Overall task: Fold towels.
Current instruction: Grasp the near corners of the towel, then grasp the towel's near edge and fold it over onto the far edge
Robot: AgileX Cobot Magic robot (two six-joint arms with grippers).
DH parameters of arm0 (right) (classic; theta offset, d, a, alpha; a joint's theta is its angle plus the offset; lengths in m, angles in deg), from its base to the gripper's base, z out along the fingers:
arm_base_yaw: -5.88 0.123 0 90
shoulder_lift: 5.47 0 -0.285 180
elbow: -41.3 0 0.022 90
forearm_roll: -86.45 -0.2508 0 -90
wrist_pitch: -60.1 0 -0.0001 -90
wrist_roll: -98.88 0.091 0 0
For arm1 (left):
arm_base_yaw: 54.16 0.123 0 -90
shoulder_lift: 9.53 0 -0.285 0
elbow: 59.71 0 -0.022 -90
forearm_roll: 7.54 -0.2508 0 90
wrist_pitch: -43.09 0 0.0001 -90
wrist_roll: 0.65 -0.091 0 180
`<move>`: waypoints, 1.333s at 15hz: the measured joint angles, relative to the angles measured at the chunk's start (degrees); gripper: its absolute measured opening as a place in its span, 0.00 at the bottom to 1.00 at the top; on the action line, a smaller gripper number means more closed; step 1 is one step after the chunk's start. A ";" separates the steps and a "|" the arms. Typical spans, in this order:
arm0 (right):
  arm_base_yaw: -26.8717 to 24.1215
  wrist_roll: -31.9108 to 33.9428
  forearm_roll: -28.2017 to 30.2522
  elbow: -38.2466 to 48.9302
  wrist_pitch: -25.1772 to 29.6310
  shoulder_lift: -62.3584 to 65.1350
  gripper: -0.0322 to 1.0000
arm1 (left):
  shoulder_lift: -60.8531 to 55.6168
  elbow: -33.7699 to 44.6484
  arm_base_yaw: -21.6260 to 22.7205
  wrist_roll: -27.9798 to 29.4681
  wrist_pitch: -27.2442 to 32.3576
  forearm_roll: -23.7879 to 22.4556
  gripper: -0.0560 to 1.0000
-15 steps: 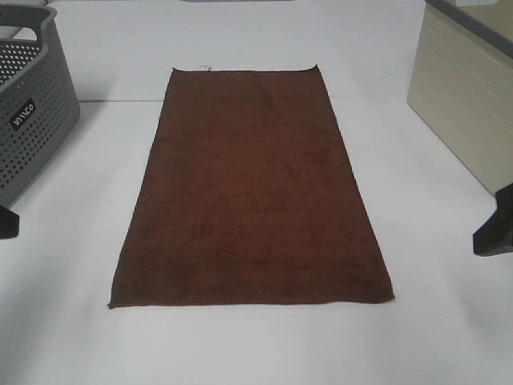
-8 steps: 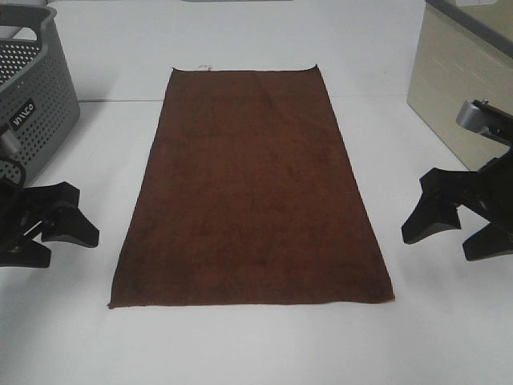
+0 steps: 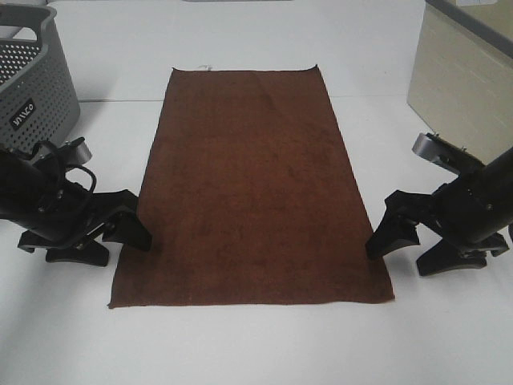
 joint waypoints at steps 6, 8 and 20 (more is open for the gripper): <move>9.22 -3.78 -11.63 -2.01 -2.18 -5.44 0.69 | 3.32 -2.46 -4.98 -0.40 1.32 4.01 0.66; 9.22 -3.78 -12.32 -2.01 -4.13 -5.79 0.53 | 4.13 -2.58 -5.56 -0.40 1.26 4.35 0.48; 9.22 8.77 -4.81 1.43 -2.52 3.95 0.03 | -3.67 3.09 -5.61 4.30 1.26 -5.39 0.06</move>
